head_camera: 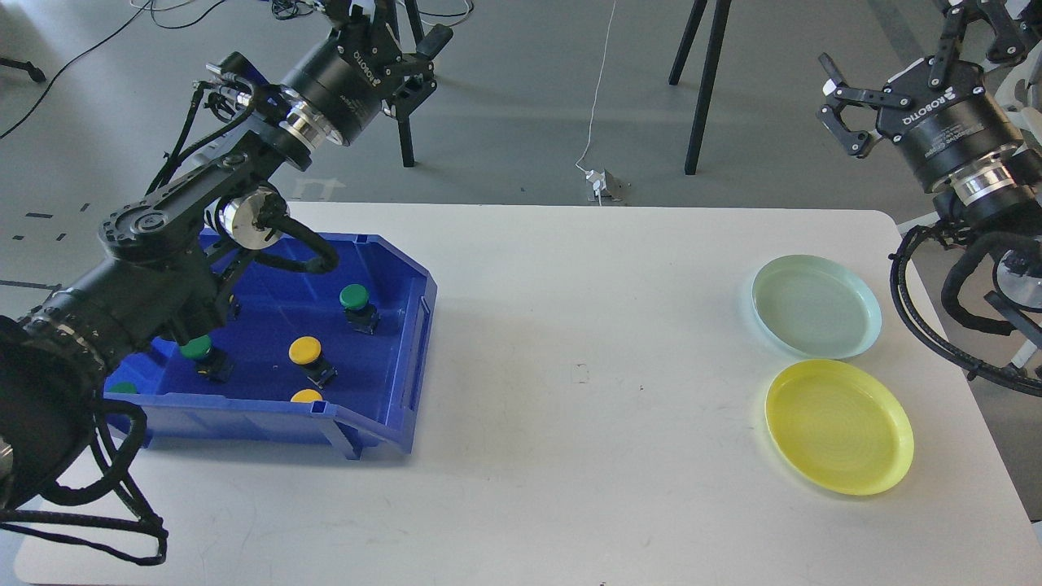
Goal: Pass button and place on color plate
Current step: 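Lower the left gripper into the blue bin toward the buttons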
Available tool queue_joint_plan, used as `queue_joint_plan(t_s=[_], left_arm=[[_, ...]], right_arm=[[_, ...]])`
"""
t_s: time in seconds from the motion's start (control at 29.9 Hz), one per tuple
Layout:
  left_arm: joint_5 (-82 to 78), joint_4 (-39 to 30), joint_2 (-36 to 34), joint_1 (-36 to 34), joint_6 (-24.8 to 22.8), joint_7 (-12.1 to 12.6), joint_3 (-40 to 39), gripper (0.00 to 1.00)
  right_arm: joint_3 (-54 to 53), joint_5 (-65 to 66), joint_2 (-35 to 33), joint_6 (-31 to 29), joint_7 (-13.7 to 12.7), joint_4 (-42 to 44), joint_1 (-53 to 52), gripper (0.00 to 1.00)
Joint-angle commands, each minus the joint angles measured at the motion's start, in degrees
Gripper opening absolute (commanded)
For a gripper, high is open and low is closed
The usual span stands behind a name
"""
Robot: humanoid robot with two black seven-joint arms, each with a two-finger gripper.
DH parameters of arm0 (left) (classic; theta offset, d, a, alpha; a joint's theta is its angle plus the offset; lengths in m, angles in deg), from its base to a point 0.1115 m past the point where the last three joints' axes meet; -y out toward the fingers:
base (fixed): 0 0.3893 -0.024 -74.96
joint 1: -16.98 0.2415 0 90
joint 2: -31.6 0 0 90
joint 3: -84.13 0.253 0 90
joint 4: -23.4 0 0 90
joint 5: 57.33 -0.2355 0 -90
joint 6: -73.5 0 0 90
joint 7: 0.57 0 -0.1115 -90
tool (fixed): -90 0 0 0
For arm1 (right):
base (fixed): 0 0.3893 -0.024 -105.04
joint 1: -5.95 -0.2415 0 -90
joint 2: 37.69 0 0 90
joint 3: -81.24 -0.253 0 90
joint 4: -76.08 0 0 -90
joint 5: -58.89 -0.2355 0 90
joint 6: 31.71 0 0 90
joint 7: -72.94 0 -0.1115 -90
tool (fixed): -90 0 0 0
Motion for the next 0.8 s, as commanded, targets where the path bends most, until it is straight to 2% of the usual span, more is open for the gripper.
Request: queue_joint_plan(t_s=[0.0,0.2,0.33,0.43,0.54,0.67,0.77], left_arm=[[0.1,-0.1,-0.3,0.0,0.3,0.0,-0.1,1.00],[0.6,0.0,-2.5,0.1,-3.9,0.0,-1.0,1.00],[4.3,-1.7,-3.5,2.1,-3.9,0.0,-5.1,1.00],[5.5,-9.2,-4.3,6.0,-3.9,0.0,-10.9,1.00],[4.9,-20.4,-7.4,9.9,-3.9,0.0,-15.1,1.00],[-3.9,-34.6,-18.1,10.5,-3.9,0.0,-12.1,1.00],[-13.2,-38.6,-26.9,8.0,-3.5,0.0,-4.9,1.00]], right_arm=[[0.0,0.0,0.0,0.0,0.0,0.1,0.3,0.99],[0.0,0.1,0.2,0.0,0.0,0.2,0.4,0.99],[-0.1,0.1,0.3,0.0,0.1,0.2,0.4,0.99],[-0.1,0.1,0.3,0.0,0.1,0.4,0.4,0.99],[0.0,0.1,0.3,0.0,0.1,0.5,0.4,0.99],[0.0,0.2,0.2,0.0,0.1,0.6,0.4,0.99],[0.0,0.2,0.2,0.0,0.1,0.7,0.8,0.99]])
